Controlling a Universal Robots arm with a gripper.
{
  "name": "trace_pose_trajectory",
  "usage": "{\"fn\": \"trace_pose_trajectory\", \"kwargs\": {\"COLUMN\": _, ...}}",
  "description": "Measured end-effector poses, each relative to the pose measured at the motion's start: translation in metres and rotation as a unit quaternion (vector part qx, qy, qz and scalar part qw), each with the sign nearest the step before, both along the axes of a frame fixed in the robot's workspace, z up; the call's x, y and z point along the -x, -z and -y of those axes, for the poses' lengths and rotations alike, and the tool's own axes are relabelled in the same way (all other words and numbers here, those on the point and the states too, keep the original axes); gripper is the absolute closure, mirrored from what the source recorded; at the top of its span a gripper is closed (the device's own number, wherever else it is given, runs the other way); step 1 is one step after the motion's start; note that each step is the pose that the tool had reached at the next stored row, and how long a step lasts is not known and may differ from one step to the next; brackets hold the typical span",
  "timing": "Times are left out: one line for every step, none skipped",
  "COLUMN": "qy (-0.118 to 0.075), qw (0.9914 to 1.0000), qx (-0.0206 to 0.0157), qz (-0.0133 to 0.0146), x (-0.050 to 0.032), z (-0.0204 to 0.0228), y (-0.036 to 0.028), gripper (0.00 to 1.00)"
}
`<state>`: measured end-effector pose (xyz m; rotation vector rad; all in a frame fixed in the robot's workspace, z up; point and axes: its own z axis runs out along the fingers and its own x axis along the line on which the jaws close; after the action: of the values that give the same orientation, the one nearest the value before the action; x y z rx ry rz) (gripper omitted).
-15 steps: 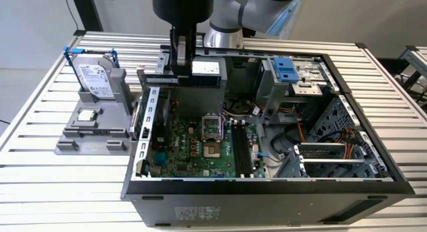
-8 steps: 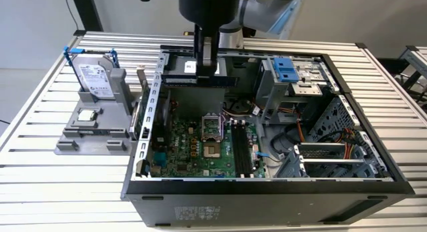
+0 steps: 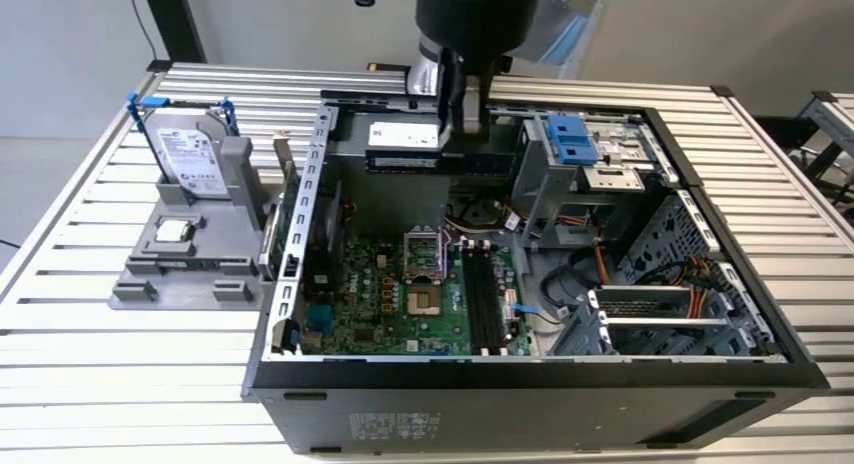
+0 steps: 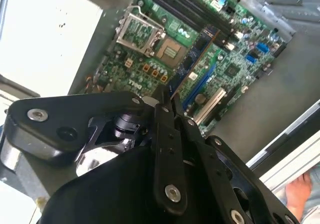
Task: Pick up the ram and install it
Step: 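Pick up the ram and move it above insertion slot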
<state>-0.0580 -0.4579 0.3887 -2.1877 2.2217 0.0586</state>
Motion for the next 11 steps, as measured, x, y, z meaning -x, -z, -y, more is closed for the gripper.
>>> {"fn": "trace_pose_trajectory", "kwargs": {"qy": 0.000, "qw": 1.00000, "qx": 0.0000, "qz": 0.0000, "x": -0.0045, "z": 0.0000, "y": 0.0000, "gripper": 1.00}}
{"fn": "trace_pose_trajectory", "kwargs": {"qy": 0.000, "qw": 1.00000, "qx": 0.0000, "qz": 0.0000, "x": -0.0090, "z": 0.0000, "y": 0.0000, "gripper": 1.00}}
{"fn": "trace_pose_trajectory", "kwargs": {"qy": 0.000, "qw": 1.00000, "qx": 0.0000, "qz": 0.0000, "x": -0.0135, "z": 0.0000, "y": 0.0000, "gripper": 1.00}}
{"fn": "trace_pose_trajectory", "kwargs": {"qy": 0.000, "qw": 1.00000, "qx": 0.0000, "qz": 0.0000, "x": -0.0180, "z": 0.0000, "y": 0.0000, "gripper": 1.00}}
{"fn": "trace_pose_trajectory", "kwargs": {"qy": 0.000, "qw": 1.00000, "qx": 0.0000, "qz": 0.0000, "x": -0.0226, "z": 0.0000, "y": 0.0000, "gripper": 1.00}}
{"fn": "trace_pose_trajectory", "kwargs": {"qy": 0.000, "qw": 1.00000, "qx": 0.0000, "qz": 0.0000, "x": -0.0271, "z": 0.0000, "y": 0.0000, "gripper": 1.00}}
{"fn": "trace_pose_trajectory", "kwargs": {"qy": 0.000, "qw": 1.00000, "qx": 0.0001, "qz": 0.0000, "x": -0.0316, "z": 0.0000, "y": -0.0001, "gripper": 1.00}}
{"fn": "trace_pose_trajectory", "kwargs": {"qy": 0.000, "qw": 1.00000, "qx": 0.0001, "qz": 0.0000, "x": -0.0360, "z": 0.0000, "y": -0.0001, "gripper": 1.00}}
{"fn": "trace_pose_trajectory", "kwargs": {"qy": 0.000, "qw": 1.00000, "qx": 0.0000, "qz": 0.0000, "x": -0.0410, "z": 0.0000, "y": 0.0000, "gripper": 1.00}}
{"fn": "trace_pose_trajectory", "kwargs": {"qy": 0.000, "qw": 1.00000, "qx": 0.0000, "qz": 0.0000, "x": -0.0500, "z": 0.0000, "y": 0.0000, "gripper": 1.00}}
{"fn": "trace_pose_trajectory", "kwargs": {"qy": 0.000, "qw": 1.00000, "qx": 0.0000, "qz": 0.0000, "x": -0.0544, "z": 0.0000, "y": 0.0000, "gripper": 1.00}}
